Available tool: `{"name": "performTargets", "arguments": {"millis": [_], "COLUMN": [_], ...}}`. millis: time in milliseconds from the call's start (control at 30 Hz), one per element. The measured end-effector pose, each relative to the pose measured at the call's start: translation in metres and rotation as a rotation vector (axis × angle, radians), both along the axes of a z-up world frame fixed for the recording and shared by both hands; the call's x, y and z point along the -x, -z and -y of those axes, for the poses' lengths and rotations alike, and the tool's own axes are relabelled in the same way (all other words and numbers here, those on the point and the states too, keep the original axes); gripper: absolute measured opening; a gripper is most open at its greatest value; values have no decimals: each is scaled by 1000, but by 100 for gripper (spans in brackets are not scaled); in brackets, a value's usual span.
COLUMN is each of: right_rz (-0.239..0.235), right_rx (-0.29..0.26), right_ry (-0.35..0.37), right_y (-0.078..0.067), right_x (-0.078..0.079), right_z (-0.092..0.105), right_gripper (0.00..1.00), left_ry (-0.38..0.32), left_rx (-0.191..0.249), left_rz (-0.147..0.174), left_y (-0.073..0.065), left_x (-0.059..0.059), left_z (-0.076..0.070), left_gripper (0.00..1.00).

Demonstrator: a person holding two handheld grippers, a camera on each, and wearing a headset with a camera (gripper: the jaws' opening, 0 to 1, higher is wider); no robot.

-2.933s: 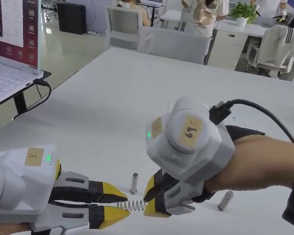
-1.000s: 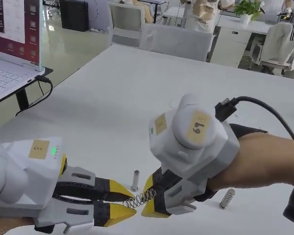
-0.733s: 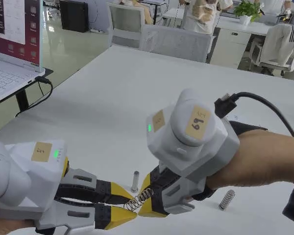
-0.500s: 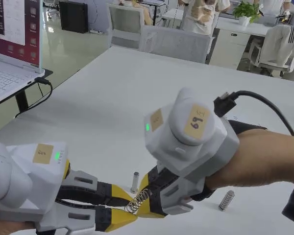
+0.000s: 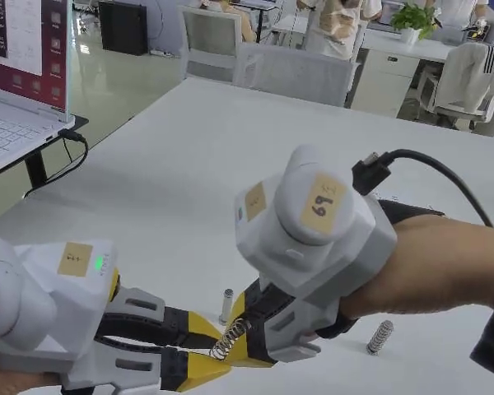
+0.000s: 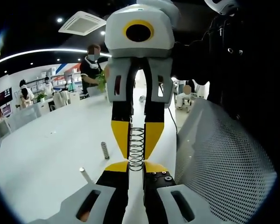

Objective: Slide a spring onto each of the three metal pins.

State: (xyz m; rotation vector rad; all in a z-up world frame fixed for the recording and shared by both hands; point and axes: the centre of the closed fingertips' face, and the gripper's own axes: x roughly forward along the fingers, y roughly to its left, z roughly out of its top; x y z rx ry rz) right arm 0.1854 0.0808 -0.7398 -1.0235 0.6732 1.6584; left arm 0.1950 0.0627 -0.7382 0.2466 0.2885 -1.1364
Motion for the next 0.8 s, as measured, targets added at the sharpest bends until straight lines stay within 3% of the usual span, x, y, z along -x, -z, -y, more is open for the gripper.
{"name": "performTargets", "arguments": {"millis": [100,800], "right_rz": [0,15], "right_rx": [1,24], "right_ry": [0,22], "right_y": [0,2], "right_x": [0,-19], "right_z": [0,6], "right_gripper": [9,9], "left_ry": [-1,-80], "left_rx": [-16,-2], "left_rz": [-2,-33], "left_y": [3,11], "left_x": [0,-7], "left_z": [-1,-15], "left_gripper": [3,23]}}
